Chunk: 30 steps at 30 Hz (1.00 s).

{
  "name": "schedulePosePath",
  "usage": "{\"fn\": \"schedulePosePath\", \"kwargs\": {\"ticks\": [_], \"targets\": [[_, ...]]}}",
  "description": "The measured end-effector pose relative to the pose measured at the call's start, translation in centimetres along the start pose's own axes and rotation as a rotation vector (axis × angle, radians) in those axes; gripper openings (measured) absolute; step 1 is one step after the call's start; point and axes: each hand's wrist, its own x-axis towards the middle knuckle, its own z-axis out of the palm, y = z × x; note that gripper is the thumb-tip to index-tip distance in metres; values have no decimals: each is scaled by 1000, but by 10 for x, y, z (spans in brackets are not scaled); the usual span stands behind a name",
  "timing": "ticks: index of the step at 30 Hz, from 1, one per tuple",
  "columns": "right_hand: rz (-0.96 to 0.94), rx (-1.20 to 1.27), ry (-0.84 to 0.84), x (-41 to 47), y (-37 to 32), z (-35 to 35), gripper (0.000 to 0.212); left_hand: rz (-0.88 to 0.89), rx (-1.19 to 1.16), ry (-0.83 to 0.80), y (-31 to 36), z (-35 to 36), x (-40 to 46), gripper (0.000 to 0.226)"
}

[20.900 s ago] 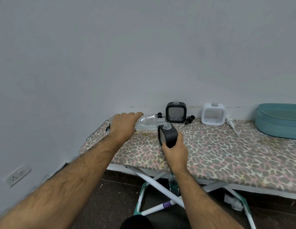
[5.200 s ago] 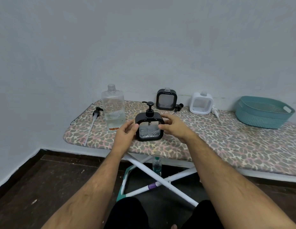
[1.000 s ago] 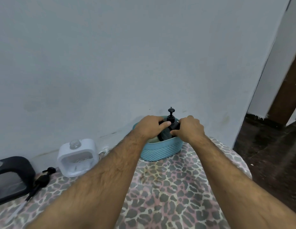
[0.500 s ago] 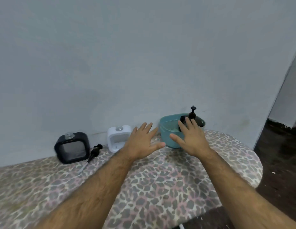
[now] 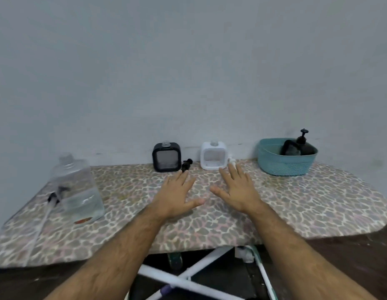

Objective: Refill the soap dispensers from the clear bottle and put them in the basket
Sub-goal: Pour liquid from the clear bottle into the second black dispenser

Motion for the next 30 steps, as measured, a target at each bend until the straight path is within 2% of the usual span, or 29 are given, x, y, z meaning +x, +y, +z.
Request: {"fn": "schedulePosePath", "kwargs": {"ticks": [10,14,18,25,30], "targets": [[-164,10,-81,-12,-95,44,133,-164,-31,16,-62,5,-88,134],[-169,-12,-99,-18,-108,53,119,-181,-33,23,-75,11,-101,127],[-171,-26,-104,-16,-111,54,129,-186,-45,24,-79,15,-99,116],[-148,-7,-102,6,-107,51,129,-209,-74,17,-81,13,-79,113],[-100,106,-67,36,-107,41,104,-255,-174,76,-90,5,-48,98]]}}
